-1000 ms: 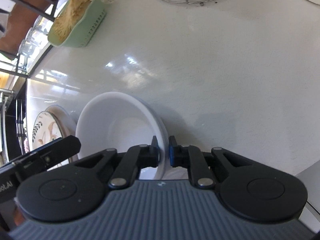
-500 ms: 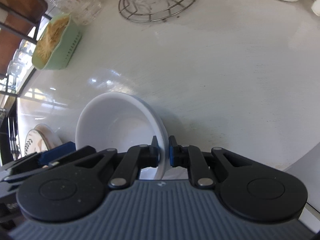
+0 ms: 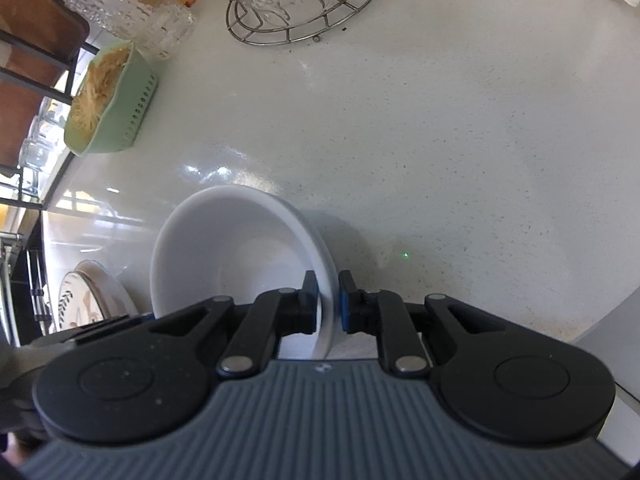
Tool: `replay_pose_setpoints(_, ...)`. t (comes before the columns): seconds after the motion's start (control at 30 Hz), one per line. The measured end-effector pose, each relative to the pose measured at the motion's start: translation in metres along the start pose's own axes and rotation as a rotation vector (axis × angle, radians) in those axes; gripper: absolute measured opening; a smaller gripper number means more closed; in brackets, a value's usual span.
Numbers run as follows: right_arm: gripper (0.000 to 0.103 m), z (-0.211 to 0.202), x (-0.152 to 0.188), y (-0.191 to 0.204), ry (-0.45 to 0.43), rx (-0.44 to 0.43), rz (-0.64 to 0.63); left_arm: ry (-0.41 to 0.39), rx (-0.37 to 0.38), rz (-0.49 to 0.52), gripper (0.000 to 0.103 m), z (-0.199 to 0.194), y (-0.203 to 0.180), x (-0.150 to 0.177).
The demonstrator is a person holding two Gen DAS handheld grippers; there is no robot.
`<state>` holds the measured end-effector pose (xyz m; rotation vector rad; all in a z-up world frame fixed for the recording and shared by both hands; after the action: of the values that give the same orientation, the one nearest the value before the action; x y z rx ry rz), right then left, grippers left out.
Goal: Organize plates and bowls
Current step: 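Lift the bowl stack with both grippers and carry it over the plate stack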
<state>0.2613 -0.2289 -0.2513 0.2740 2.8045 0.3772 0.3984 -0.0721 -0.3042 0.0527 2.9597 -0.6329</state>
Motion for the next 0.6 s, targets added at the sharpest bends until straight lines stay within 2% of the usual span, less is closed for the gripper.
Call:
replay_pose_setpoints(0.3, 0.014, -0.01, 0.008, 0.003, -0.003, -0.009, 0.012, 0.016, 0.035, -0.041, 0.031, -0.005, 0.006, 0.001)
replay_pose_setpoints(0.6, 0.015, -0.034, 0.006, 0.018, -0.038, -0.02, -0.001, -0.048, 0.046, -0.056, 0.031, -0.041, 0.002, -0.004)
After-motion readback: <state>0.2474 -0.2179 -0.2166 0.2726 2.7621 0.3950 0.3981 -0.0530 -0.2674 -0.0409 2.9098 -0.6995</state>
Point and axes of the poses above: each gripper's, at about its wrist camera, not at the fingertips, and z roughly the way its jaws point, y to its left, x to its underside, the point moved 5 cm from there along z, roughly the way its jaws point, and after that the axes turned 11 degrees about -z, right-handed, at the moved point
